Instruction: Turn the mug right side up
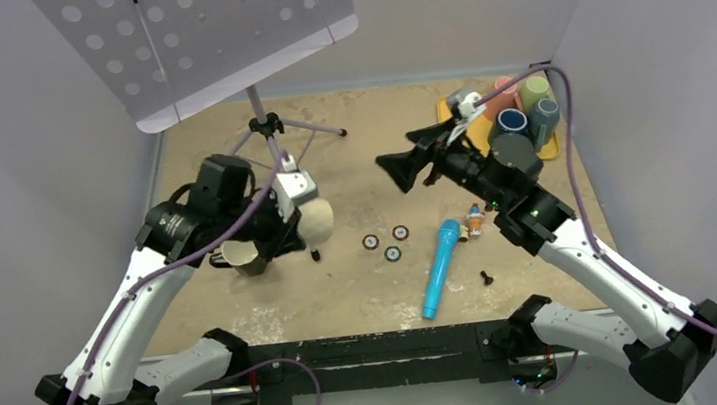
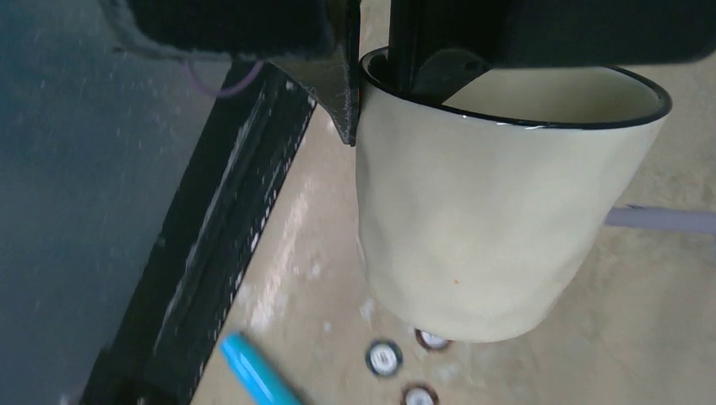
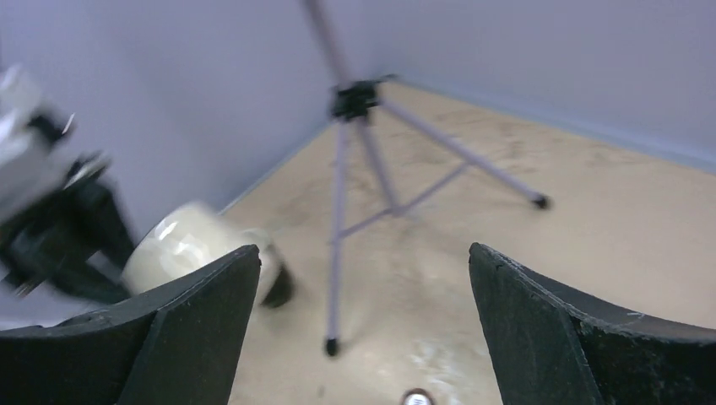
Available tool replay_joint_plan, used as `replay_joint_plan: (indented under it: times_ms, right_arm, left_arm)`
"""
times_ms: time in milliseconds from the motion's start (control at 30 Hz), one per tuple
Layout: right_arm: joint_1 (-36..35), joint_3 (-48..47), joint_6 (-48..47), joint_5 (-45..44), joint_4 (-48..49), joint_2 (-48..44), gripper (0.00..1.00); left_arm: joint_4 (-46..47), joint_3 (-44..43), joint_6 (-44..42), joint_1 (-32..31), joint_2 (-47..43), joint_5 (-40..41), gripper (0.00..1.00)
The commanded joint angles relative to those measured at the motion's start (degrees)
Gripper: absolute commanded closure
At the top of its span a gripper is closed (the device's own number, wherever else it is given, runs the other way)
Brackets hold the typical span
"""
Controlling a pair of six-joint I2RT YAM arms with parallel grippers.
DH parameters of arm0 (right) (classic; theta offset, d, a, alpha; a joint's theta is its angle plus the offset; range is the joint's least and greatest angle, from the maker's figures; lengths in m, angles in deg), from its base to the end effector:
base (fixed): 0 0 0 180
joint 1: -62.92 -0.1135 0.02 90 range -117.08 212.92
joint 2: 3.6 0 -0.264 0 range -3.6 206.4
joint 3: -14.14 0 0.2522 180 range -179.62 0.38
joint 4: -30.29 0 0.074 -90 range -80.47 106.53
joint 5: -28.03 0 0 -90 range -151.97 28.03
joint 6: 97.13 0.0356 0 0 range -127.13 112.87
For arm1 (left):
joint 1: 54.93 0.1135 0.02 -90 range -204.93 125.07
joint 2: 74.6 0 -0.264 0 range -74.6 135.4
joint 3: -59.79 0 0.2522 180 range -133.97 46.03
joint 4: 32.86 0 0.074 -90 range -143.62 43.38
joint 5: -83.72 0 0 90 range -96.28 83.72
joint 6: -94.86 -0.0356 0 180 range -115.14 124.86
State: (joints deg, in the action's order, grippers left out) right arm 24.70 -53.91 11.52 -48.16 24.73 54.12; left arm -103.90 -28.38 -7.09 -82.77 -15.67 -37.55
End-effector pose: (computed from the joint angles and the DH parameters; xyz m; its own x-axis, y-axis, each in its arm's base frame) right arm 0.1796 0.1523 0.3910 -0.1900 0.2457 -0.9506 -0.7672 0.5670 0.2999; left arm 0.1520 -0.1012 0.3932 -0.4231 0.4236 -0.8010 0.8473 0.4982 -0.1841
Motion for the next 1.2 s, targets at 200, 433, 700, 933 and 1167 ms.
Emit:
replay_joint_plan:
  times_ms: [200, 433, 700, 933, 1167]
  right_arm:
    - [14.6, 0.3, -7.9, -20.5, -15.8, -1.0, 0.02]
    - [27.5, 0.6, -10.6, -22.4, -14.2, 4.2, 0.02]
    - [42.9, -2.5, -12.6, -20.4, -7.4, 14.9, 0.02]
    - [51.7, -13.4, -12.1, -10.4, -10.4, 29.3, 0.06]
    - [53.0, -22.9, -14.1, -10.0, -14.3, 42.0, 0.14]
  left_arm:
    - [-19.3, 12.4, -26.7, -16.3, 6.6, 26.9, 1.00]
    - [-12.7, 16.5, -26.8, -18.9, 16.0, 33.4, 1.00]
    - [-7.8, 20.7, -28.0, -19.1, 18.9, 33.9, 0.95]
    - [-8.6, 20.5, -28.8, -19.0, 14.2, 28.2, 0.44]
    - [-12.6, 13.1, -25.6, -18.8, 5.7, 20.9, 0.35]
